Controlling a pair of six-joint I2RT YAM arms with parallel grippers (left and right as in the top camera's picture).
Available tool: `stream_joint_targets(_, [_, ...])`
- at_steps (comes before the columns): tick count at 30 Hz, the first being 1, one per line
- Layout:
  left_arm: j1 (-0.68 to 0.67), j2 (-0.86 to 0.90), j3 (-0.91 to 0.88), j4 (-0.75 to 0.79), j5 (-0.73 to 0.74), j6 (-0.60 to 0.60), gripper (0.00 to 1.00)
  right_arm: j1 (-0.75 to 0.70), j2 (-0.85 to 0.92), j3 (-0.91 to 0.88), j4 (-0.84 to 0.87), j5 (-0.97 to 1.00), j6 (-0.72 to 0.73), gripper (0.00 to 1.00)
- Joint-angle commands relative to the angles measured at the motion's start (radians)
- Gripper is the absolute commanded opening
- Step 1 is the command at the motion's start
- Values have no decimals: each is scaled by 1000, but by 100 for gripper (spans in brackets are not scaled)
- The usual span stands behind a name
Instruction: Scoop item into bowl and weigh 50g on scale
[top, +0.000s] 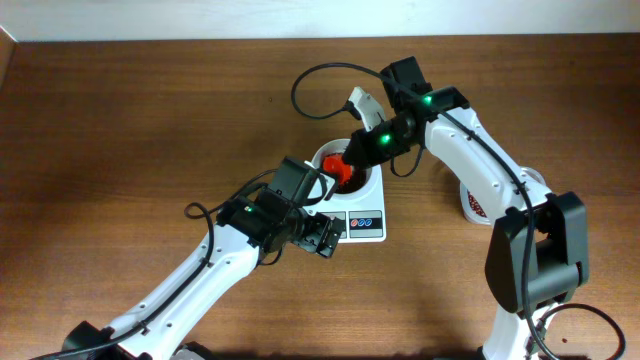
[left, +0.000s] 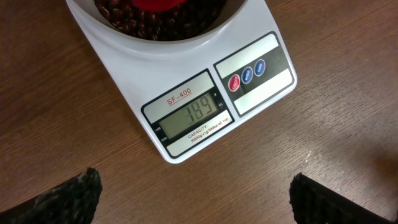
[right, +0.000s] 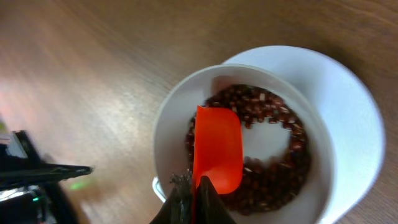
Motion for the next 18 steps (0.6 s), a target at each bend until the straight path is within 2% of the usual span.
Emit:
stream_joint_targets(1, [1,2,-5,1,-4,16,99,-34,16,-12,0,-125,31,4])
stream_joint_targets(3, [1,2,-5,1,-4,16,99,-75,16,-12,-1,-179,99,4])
stream_joint_targets(15, [1,2,-5,1,-4,16,99,-239,16,-12,-9,-597,103,4])
stream_joint_targets(18, [1,2,-5,1,-4,16,99,-264,16,-12,-16,-616,102,4])
